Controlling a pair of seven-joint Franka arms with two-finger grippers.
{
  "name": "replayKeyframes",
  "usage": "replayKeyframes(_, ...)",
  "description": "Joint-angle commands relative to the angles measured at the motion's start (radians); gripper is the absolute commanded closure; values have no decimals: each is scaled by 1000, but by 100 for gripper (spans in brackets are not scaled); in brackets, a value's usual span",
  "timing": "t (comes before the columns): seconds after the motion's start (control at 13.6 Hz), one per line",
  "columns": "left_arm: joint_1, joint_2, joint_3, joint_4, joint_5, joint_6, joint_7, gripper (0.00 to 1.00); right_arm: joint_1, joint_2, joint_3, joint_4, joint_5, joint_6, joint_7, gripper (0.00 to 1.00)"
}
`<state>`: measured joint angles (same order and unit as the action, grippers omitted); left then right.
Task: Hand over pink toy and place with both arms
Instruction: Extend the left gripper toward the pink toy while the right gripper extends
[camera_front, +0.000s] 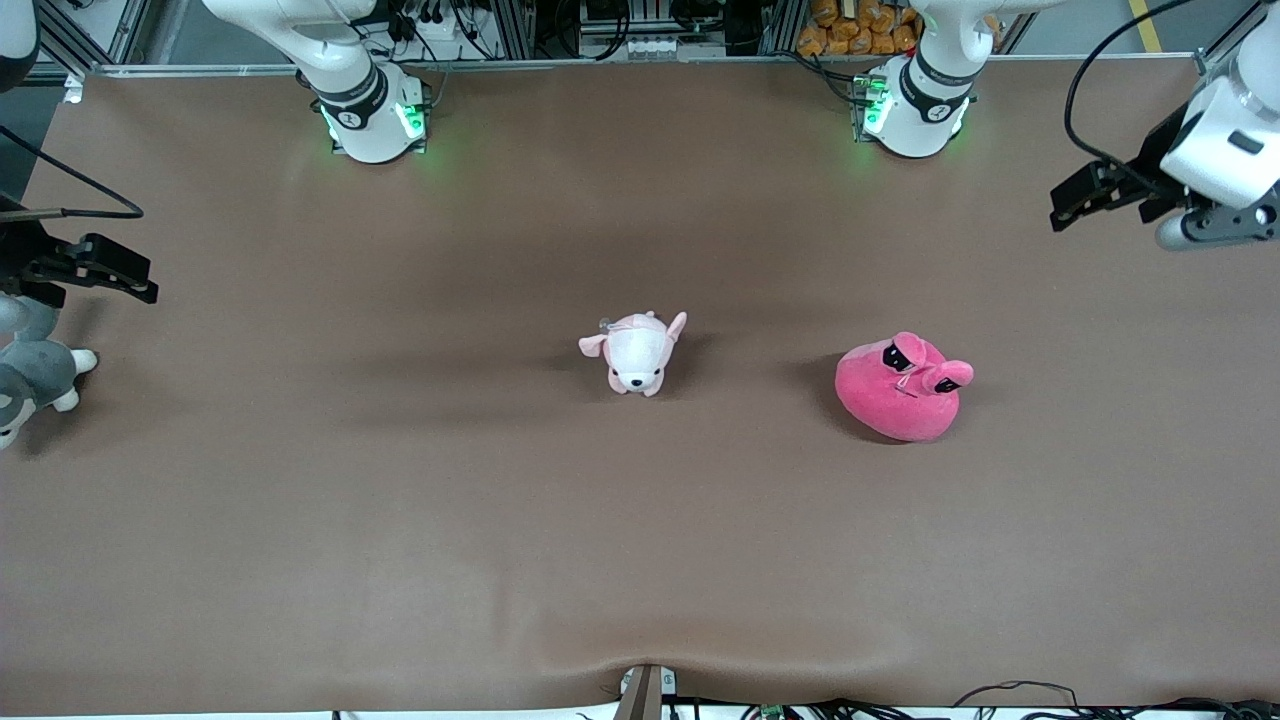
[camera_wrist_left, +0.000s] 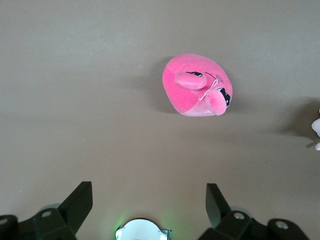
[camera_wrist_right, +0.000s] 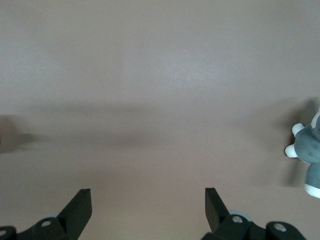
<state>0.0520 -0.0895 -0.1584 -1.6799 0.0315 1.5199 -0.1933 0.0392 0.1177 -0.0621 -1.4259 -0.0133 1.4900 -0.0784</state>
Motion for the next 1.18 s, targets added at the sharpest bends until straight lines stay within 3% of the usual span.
replayKeyframes(0.0, 2, 37, 2, 5, 10, 29, -6, 0, -12, 25, 5, 4, 1, -2, -4, 0)
replayKeyframes(0.15, 2, 69, 3, 8, 8, 45, -11, 0, -25, 94, 5, 5, -1, 4, -6, 0)
replayKeyframes(0.37, 2, 125, 10, 12, 5, 54, -38, 0, -28, 106, 5, 5, -1, 2, -6, 0)
replayKeyframes(0.66, -1, 180, 5, 12, 2, 77, -257, 0, -62, 106, 5, -5, 3, -16, 61, 0)
replayKeyframes(0.96, 0, 240, 7, 8, -30, 97, -449, 0, -50, 108, 10, -11, 39, -83, 401, 0)
replayKeyframes(1.1, 0, 263, 5, 8, -36, 97, -509, 0, -25, 108, 11, -11, 114, -80, 590, 0)
